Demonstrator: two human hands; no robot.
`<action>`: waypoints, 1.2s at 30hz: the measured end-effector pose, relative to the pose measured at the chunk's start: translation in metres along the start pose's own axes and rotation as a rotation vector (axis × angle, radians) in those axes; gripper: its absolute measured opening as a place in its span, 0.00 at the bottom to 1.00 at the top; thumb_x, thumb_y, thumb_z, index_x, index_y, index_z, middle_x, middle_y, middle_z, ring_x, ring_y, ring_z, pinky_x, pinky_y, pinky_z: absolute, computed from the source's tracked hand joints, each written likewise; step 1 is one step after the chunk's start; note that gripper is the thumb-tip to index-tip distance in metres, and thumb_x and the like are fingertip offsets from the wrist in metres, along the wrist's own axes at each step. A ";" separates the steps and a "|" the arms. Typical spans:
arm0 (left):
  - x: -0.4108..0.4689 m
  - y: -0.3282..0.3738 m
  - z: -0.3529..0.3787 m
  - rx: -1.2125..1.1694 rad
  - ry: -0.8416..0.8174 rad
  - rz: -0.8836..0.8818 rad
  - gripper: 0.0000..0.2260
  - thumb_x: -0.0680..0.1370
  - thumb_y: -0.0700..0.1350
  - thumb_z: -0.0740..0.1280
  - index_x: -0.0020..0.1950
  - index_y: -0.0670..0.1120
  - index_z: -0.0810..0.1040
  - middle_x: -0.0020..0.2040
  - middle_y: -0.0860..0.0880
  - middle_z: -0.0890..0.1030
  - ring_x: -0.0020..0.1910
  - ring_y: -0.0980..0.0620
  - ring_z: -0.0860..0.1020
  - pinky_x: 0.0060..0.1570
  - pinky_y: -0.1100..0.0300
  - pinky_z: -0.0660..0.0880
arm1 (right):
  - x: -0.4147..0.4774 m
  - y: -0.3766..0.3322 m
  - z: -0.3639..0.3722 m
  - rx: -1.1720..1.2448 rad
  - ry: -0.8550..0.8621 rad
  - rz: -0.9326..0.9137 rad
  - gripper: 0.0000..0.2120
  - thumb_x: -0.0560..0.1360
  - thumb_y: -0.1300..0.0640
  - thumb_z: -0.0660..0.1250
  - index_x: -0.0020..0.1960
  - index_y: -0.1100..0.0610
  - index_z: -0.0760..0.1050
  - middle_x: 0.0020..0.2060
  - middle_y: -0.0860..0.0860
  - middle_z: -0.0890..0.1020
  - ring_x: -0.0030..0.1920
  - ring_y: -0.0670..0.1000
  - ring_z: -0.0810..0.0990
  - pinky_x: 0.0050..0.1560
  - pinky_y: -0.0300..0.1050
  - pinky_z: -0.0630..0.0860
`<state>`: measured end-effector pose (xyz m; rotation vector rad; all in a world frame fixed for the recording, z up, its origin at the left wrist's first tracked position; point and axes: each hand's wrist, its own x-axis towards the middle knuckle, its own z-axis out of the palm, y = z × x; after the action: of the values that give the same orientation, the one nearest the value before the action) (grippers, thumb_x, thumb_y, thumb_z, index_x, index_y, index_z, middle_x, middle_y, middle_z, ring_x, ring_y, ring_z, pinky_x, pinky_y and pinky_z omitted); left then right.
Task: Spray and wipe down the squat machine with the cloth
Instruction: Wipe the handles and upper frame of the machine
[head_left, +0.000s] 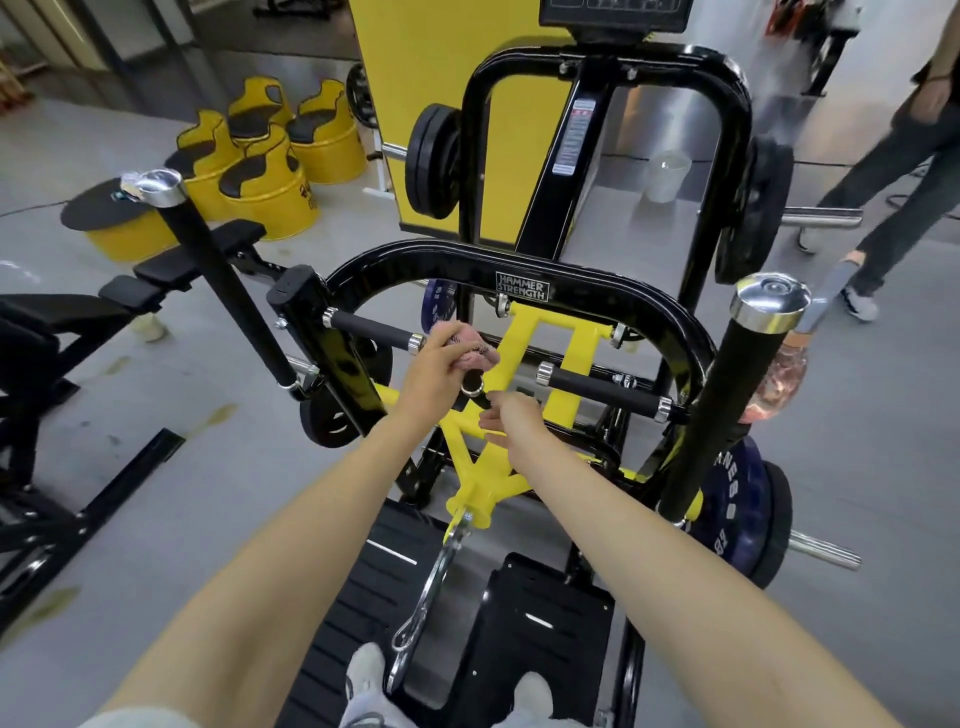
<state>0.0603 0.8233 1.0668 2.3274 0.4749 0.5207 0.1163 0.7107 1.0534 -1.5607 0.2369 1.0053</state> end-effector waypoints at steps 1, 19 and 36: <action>-0.001 0.004 0.001 -0.116 0.039 -0.057 0.12 0.78 0.34 0.62 0.55 0.45 0.82 0.60 0.49 0.77 0.55 0.53 0.75 0.52 0.69 0.71 | 0.001 -0.001 0.003 -0.018 0.010 -0.040 0.13 0.80 0.58 0.58 0.62 0.59 0.74 0.35 0.52 0.75 0.33 0.49 0.74 0.35 0.43 0.73; 0.066 -0.034 -0.025 -0.462 -0.448 -0.381 0.13 0.81 0.48 0.58 0.49 0.47 0.81 0.24 0.36 0.75 0.22 0.45 0.71 0.23 0.61 0.60 | 0.024 -0.035 0.061 -0.224 0.325 -0.392 0.23 0.76 0.46 0.66 0.66 0.55 0.69 0.62 0.53 0.74 0.63 0.55 0.73 0.62 0.53 0.71; 0.081 -0.086 0.008 -0.586 -0.692 -0.406 0.06 0.81 0.40 0.61 0.52 0.45 0.78 0.42 0.49 0.80 0.43 0.50 0.78 0.38 0.69 0.75 | 0.022 -0.040 0.072 -0.427 0.531 -0.278 0.29 0.79 0.44 0.60 0.76 0.50 0.54 0.72 0.57 0.63 0.72 0.60 0.60 0.71 0.59 0.58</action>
<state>0.1170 0.9161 1.0202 1.6359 0.3714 -0.3113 0.1228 0.7939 1.0723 -2.1706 0.1670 0.4209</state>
